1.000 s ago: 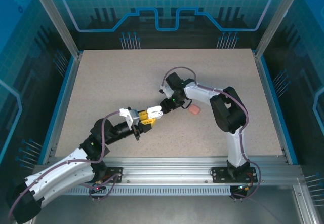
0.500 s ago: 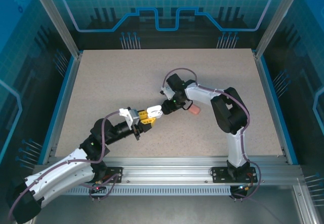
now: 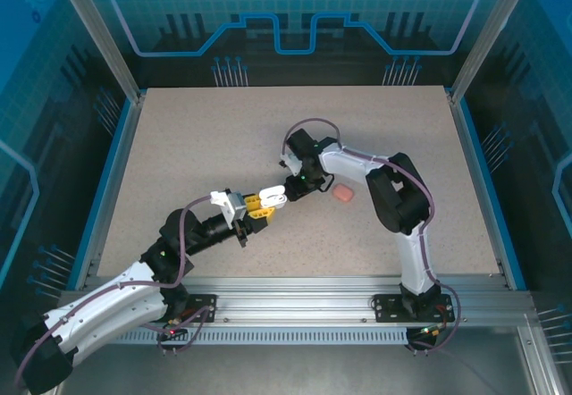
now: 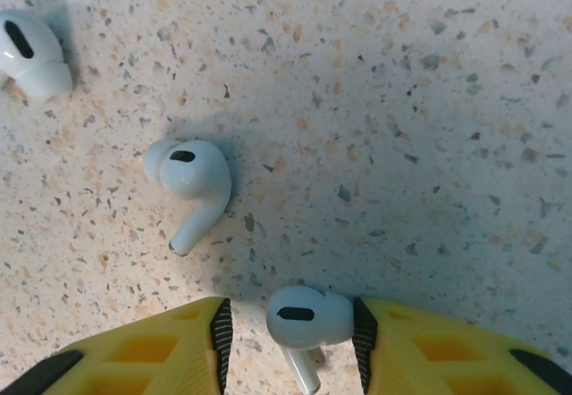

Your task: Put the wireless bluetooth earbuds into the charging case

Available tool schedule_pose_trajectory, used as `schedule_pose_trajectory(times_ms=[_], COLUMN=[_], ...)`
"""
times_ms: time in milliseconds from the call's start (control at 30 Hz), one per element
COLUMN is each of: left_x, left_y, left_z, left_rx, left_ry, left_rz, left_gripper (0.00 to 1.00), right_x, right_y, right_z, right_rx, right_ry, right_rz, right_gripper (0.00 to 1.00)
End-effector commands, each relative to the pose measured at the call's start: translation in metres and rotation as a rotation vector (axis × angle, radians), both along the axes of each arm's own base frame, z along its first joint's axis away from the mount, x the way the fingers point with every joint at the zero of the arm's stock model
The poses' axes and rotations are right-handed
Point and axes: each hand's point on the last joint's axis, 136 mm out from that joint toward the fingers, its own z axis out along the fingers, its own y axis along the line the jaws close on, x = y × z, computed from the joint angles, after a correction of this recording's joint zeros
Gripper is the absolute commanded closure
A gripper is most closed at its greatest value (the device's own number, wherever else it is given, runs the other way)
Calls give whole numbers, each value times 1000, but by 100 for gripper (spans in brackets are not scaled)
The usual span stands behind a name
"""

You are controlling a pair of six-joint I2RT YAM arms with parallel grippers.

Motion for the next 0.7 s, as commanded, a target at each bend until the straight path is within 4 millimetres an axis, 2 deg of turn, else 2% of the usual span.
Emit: schedule_pose_trajectory(times_ms=[0, 500, 667], left_x=[-1, -3, -4], left_y=[2, 6, 8], left_z=[0, -1, -1], left_rx=[2, 2, 4], left_ry=[-24, -30, -34], left_rz=[9, 19, 25], left_gripper=[86, 87, 86], right_x=[-9, -16, -15], right_y=[0, 2, 6], right_z=[-14, -24, -17], right_rx=[-57, -153, -115], right_ry=[48, 68, 62], right_rz=[-8, -11, -22], right_gripper=[58, 66, 70])
